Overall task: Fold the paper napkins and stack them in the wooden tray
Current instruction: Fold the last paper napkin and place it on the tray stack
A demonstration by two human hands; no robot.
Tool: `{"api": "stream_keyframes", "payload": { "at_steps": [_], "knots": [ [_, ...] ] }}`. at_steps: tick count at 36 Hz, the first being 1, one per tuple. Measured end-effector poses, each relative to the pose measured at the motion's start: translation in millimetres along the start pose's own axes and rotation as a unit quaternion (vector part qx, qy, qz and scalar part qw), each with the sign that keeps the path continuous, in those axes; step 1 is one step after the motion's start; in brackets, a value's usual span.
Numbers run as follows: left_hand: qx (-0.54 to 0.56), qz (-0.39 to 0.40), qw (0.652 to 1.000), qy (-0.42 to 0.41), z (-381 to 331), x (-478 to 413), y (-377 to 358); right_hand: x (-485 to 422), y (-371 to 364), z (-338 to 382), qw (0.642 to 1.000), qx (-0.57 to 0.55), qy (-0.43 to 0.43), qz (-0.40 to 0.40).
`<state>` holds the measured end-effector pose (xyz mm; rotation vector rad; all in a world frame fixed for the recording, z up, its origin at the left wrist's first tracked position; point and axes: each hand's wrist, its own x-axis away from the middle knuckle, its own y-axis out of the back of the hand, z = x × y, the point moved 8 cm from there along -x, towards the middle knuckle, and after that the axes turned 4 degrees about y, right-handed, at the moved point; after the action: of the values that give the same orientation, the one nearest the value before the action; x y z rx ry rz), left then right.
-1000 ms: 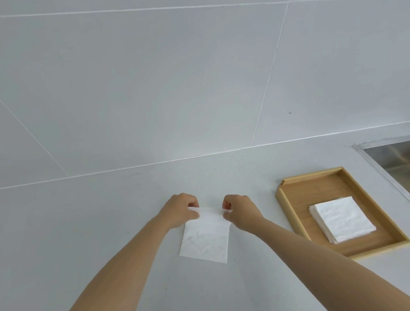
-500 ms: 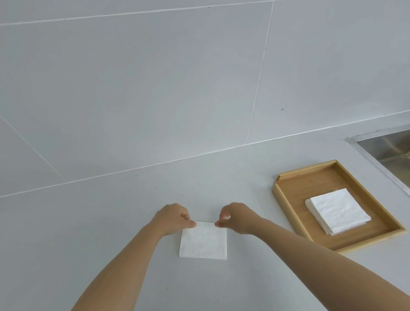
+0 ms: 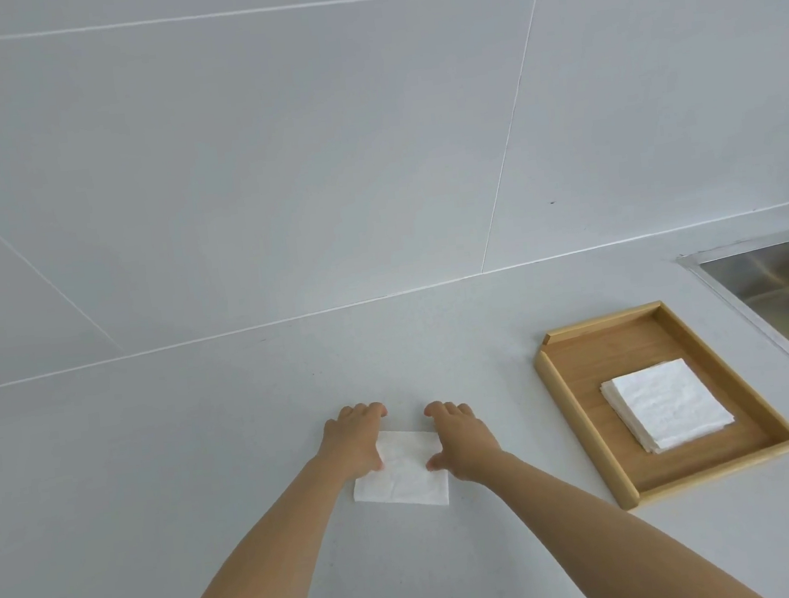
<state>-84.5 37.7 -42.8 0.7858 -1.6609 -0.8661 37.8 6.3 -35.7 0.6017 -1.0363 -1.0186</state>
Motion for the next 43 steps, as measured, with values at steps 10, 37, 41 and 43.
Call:
{"api": "stream_keyframes", "payload": {
  "at_steps": [10,37,41,43],
  "knots": [
    [-0.040,0.012,0.999,0.016,1.8,1.8,0.3,-1.7,-9.6,-3.8,0.998,0.007,-0.016,0.056],
    [0.457,-0.063,0.887,-0.008,-85.5,24.5,68.0,46.9,109.6,-95.0,0.909,-0.381,-0.044,-0.163],
    [0.467,-0.084,0.880,-0.029,-124.0,22.9,75.6,64.0,135.4,-122.1,0.895,-0.397,-0.039,-0.198],
    [0.462,-0.095,0.881,-0.039,-143.5,20.8,77.2,71.7,147.6,-136.1,0.896,-0.392,-0.037,-0.205]
  ]
}}
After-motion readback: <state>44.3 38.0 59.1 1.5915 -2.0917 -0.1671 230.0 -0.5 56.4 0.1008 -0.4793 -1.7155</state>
